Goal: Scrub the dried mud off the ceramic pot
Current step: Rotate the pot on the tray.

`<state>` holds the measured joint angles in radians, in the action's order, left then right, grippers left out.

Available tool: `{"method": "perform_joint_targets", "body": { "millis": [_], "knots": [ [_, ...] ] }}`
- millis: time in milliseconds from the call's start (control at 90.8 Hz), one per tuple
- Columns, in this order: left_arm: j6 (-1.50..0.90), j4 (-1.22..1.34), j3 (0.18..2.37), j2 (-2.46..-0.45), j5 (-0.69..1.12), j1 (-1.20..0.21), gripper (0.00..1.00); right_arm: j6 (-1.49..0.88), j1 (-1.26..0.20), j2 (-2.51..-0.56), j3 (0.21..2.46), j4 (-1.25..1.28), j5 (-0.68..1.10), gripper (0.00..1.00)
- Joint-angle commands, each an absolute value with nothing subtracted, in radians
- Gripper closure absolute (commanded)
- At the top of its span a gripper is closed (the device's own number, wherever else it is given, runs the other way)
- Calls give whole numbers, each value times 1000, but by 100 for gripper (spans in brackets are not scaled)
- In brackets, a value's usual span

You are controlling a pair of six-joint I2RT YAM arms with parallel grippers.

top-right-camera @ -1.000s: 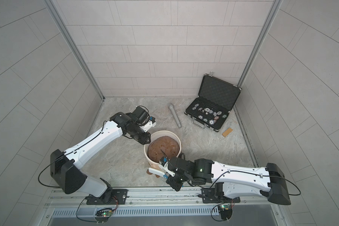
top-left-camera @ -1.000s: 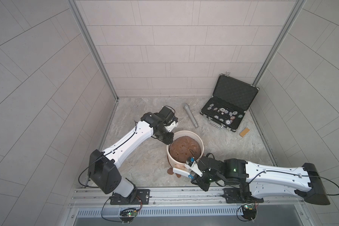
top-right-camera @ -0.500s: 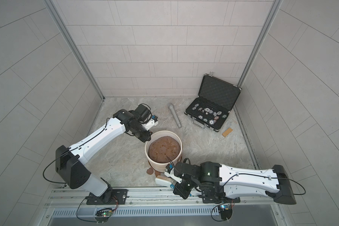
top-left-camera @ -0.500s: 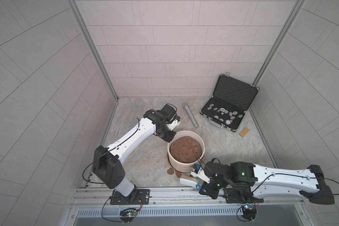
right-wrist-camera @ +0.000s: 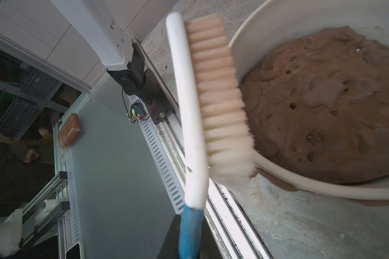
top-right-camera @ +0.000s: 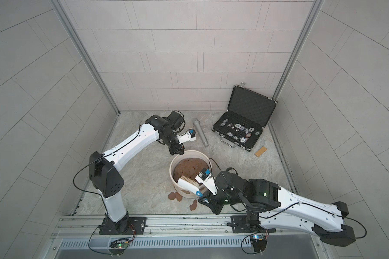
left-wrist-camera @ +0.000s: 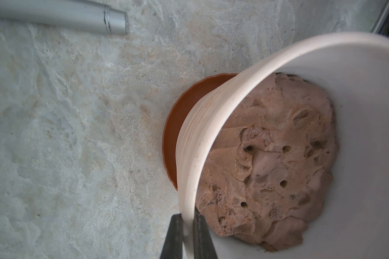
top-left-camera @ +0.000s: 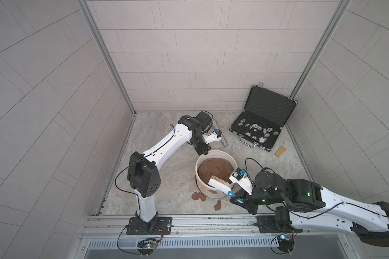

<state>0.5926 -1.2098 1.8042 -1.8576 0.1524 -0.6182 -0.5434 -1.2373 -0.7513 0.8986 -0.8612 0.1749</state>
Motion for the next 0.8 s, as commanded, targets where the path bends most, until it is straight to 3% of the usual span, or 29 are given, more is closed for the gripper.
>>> {"method": "perform_joint_targets", "body": {
  "millis": [0, 66, 198, 231, 429, 484, 517, 793],
  "knots": [
    [742, -1175, 1854, -1868, 180, -605, 86, -524, -1198, -726, 847, -885, 247, 100],
    [710, -1154, 1889, -1868, 181, -585, 81, -525, -1185, -728, 824, -879, 277, 100],
    [613, -1182, 1953, -1860, 233, -529, 31, -518, -1187, -760, 799, -814, 354, 100],
    [582, -1188, 1955, -1855, 250, -510, 23, -515, -1189, -776, 800, -798, 368, 100],
    [376, -1269, 1871, -1766, 404, -411, 16, -457, -1206, -920, 851, -807, 363, 100],
    [318, -1252, 1798, -1716, 436, -403, 3, -460, -1202, -923, 844, -794, 341, 100],
    [279, -1234, 1755, -1688, 451, -402, 0, -469, -1196, -921, 839, -788, 325, 100],
    [34, -1120, 1510, -1548, 444, -406, 2, -489, -1088, -935, 799, -798, 335, 100]
  ]
}}
